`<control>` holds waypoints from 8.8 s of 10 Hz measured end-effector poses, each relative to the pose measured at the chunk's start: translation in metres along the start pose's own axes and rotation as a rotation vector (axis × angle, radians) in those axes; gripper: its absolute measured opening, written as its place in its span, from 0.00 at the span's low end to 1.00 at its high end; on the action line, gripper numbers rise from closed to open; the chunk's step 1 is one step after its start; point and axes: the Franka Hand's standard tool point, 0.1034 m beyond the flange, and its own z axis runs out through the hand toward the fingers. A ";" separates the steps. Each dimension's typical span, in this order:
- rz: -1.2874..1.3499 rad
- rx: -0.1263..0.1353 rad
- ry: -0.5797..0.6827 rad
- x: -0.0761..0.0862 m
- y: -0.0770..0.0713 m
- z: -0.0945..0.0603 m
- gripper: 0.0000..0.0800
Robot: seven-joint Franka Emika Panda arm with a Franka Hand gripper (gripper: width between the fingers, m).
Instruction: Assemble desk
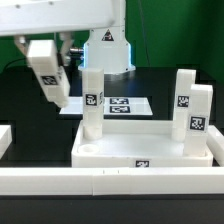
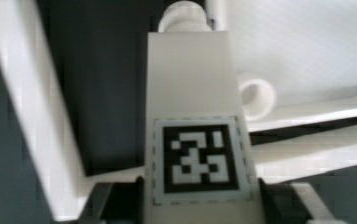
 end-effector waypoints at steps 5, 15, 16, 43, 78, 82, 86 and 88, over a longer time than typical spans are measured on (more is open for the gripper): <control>-0.015 -0.073 0.245 0.011 -0.003 0.002 0.36; 0.057 -0.107 0.489 0.025 -0.035 -0.003 0.36; 0.050 -0.155 0.571 0.025 -0.026 -0.005 0.36; -0.172 -0.130 0.546 0.010 -0.053 0.022 0.36; -0.162 -0.117 0.551 0.004 -0.058 0.046 0.68; -0.164 -0.114 0.548 0.004 -0.060 0.045 0.81; -0.168 -0.109 0.557 0.008 -0.064 0.034 0.81; -0.167 -0.105 0.558 0.010 -0.064 0.024 0.81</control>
Offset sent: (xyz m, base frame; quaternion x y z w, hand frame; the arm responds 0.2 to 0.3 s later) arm 0.0000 0.0000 0.0000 0.0000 0.1938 0.0000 0.9810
